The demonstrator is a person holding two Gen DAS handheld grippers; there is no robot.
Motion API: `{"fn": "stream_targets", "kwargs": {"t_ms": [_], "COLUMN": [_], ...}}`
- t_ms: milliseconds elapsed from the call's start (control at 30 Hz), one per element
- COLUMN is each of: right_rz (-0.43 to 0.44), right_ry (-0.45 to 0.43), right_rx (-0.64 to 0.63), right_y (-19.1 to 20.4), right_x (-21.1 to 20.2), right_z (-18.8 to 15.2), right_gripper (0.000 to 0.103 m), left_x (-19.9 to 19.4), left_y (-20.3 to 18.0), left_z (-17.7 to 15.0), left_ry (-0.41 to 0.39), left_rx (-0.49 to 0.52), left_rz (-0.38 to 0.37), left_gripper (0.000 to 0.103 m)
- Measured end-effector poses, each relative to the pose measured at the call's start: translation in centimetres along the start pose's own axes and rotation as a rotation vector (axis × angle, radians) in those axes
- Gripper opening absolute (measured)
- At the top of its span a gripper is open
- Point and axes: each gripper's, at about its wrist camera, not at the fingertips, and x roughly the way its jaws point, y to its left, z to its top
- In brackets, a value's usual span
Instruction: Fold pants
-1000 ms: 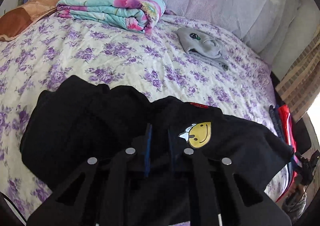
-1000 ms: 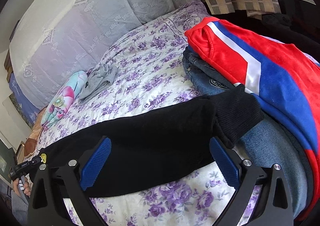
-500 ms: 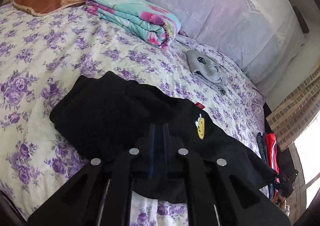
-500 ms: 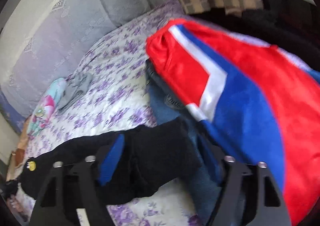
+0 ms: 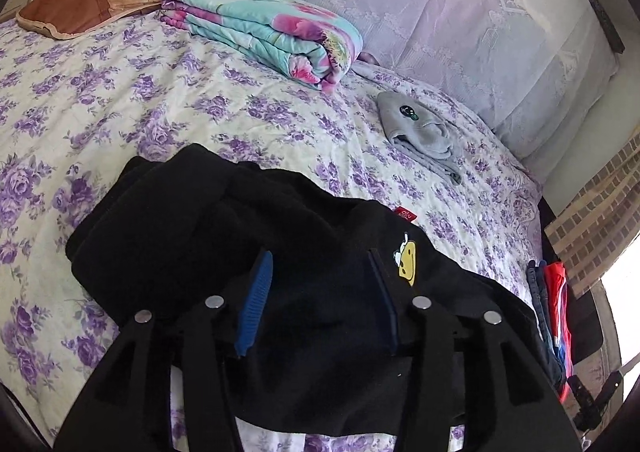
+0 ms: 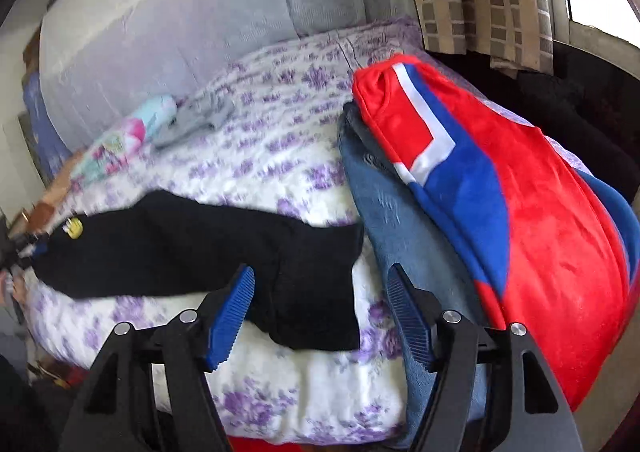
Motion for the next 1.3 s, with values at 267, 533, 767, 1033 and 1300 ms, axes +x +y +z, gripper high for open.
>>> {"fn": "stream_targets", "kwargs": {"t_ms": [267,533,767,1033,1300], "right_rz": [0.028,-0.045,-0.047,-0.034,-0.004], "right_ry": [0.028,-0.188,-0.295,-0.293,-0.251], "right_rx": [0.122,-0.150,-0.142,-0.047,0.031], "right_y": [-1.5,4.2,3.9,2.0,0.8], "right_x": [4.0,-1.5,-4.6,-4.3,-2.7], "right_z": [0.5,2.0,3.2,4.1,4.2], "right_gripper": [0.013,0.004,0.004,0.004,0.004], "left_x": [-1.3,-1.2,-1.7,-3.7,0.0], "left_y": [1.2,1.2,1.8,3.1,5.1], "left_z": [-0.5,-0.6,-1.1,1.6,6.4], "left_ry": [-0.010,-0.011,-0.013,-0.076,0.030], "left_rx": [-0.029,-0.030,-0.048,-0.118,-0.052], "left_rz": [0.014,0.022,0.011,0.034,0.165], "left_gripper": [0.049,0.054,0.055,0.070,0.065]}}
